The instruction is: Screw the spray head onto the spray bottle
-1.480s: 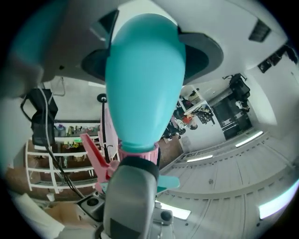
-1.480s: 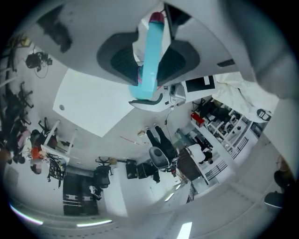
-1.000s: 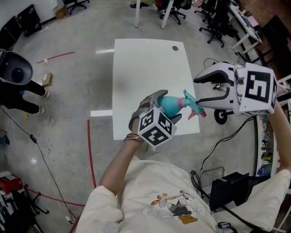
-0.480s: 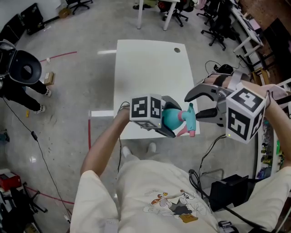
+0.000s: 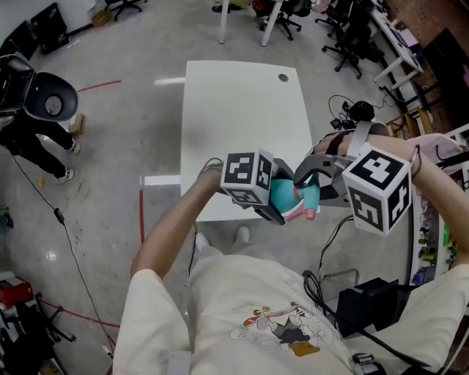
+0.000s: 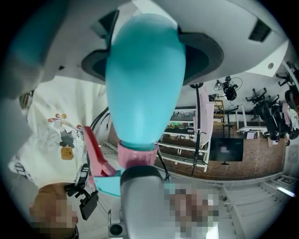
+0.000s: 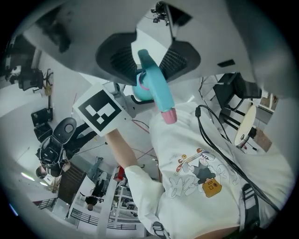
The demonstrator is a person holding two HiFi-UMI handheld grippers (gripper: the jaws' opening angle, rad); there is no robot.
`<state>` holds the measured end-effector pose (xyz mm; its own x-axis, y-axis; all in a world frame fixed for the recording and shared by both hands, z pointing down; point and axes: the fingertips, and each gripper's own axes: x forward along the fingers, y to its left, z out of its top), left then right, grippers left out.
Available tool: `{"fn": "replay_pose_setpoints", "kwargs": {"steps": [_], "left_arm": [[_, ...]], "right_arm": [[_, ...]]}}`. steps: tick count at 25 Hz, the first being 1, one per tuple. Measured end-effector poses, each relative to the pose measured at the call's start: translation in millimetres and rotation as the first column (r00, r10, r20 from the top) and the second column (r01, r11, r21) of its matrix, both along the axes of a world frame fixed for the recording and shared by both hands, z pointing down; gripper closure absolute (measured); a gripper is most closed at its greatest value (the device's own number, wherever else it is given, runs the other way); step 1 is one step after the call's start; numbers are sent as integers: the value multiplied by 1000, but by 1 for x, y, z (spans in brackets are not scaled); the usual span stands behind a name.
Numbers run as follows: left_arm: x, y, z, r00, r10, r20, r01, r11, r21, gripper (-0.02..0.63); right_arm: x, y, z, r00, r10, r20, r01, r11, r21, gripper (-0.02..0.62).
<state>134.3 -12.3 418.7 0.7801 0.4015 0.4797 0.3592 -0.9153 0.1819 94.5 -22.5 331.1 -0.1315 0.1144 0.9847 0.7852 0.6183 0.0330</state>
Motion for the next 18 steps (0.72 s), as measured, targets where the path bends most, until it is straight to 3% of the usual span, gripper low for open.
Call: {"fn": "replay_pose_setpoints", "kwargs": {"steps": [18], "left_arm": [[-3,-21,-5,996,-86,23,86,996,26,187]], "right_arm": [[-5,-14,-4,993,117,0,-116,991,-68,463]]}}
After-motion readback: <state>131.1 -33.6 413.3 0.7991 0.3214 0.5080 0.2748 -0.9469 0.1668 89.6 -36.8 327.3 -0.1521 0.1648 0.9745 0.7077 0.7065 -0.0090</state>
